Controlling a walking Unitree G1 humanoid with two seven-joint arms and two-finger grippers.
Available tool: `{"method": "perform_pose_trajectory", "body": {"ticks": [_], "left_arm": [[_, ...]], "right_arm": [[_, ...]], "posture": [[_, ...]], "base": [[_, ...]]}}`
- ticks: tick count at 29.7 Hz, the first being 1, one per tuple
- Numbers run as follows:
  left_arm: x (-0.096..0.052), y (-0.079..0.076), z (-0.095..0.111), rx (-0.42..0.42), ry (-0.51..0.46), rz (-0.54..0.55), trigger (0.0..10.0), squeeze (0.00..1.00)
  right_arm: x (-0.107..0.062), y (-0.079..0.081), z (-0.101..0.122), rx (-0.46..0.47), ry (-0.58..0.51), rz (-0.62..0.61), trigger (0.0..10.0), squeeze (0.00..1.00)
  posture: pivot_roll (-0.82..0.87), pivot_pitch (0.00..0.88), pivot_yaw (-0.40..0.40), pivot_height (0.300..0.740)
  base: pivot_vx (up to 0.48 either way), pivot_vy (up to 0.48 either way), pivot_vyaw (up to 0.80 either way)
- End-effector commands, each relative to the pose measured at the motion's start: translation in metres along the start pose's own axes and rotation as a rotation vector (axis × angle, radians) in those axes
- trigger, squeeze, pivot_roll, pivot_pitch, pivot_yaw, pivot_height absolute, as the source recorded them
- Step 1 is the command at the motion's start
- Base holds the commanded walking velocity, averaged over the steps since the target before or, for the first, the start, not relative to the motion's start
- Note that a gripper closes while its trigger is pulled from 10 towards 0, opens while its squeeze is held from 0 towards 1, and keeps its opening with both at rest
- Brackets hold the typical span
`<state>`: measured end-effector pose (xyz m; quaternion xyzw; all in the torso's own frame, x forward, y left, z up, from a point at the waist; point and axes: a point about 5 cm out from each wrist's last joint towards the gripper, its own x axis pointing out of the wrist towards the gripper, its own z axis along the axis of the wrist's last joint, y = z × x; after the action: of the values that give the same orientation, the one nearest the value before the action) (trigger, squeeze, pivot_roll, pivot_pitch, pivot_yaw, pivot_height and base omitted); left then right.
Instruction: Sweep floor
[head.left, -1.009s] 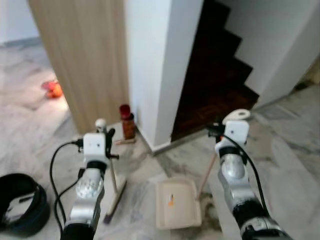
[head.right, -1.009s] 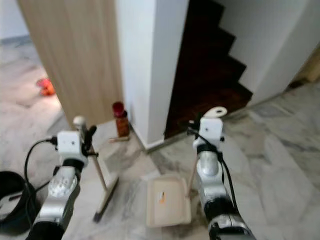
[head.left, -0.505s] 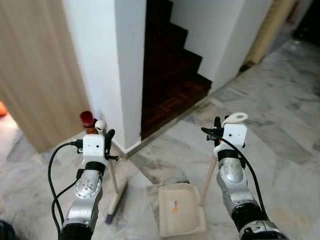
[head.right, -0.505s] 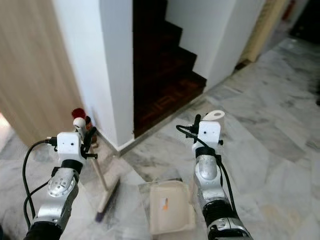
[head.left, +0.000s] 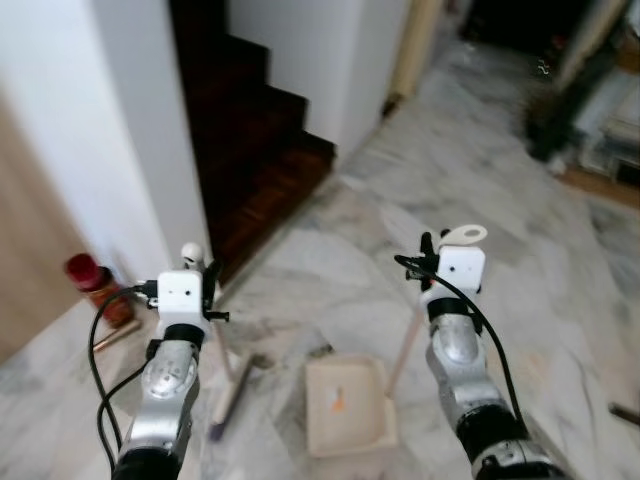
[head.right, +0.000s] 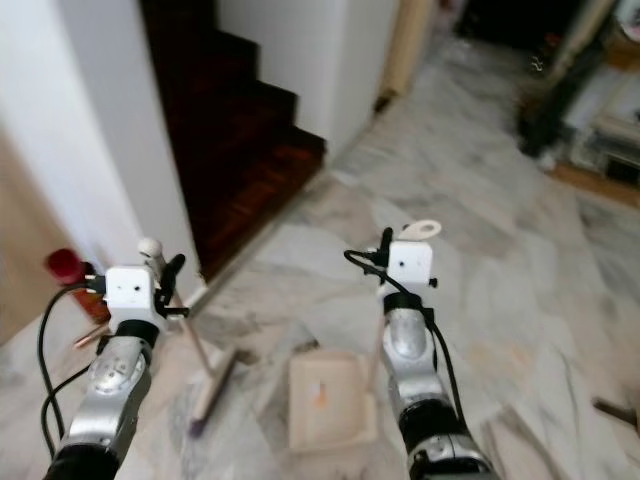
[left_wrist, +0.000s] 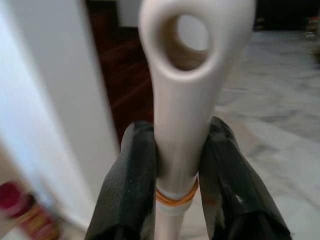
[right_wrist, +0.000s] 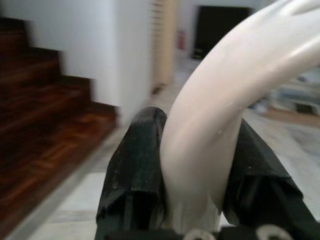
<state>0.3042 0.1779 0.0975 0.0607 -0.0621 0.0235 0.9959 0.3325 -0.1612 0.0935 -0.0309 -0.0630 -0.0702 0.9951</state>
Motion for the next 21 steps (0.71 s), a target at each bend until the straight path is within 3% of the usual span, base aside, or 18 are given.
{"method": "perform_pose_trajectory", "body": {"ticks": [1,21], "left_arm": [[0.0019,-0.0006,0.0079,0.002,-0.040,-0.010,10.0,0.00],[0.0038,-0.0009,0.0086,0.003,-0.039,-0.014,10.0,0.00]], "right_arm": [[0.0059,-0.0005,0.0111,-0.016,-0.049,0.006,10.0,0.00],[0.0060,0.0017,0.0116,-0.007,-0.047,0.008,10.0,0.00]], "posture": [[0.02,0.006,-0.037,0.740],[0.02,0.025,-0.035,0.740]], "base": [[0.000,0.000,-0.80],[0.000,0.000,-0.80]]}}
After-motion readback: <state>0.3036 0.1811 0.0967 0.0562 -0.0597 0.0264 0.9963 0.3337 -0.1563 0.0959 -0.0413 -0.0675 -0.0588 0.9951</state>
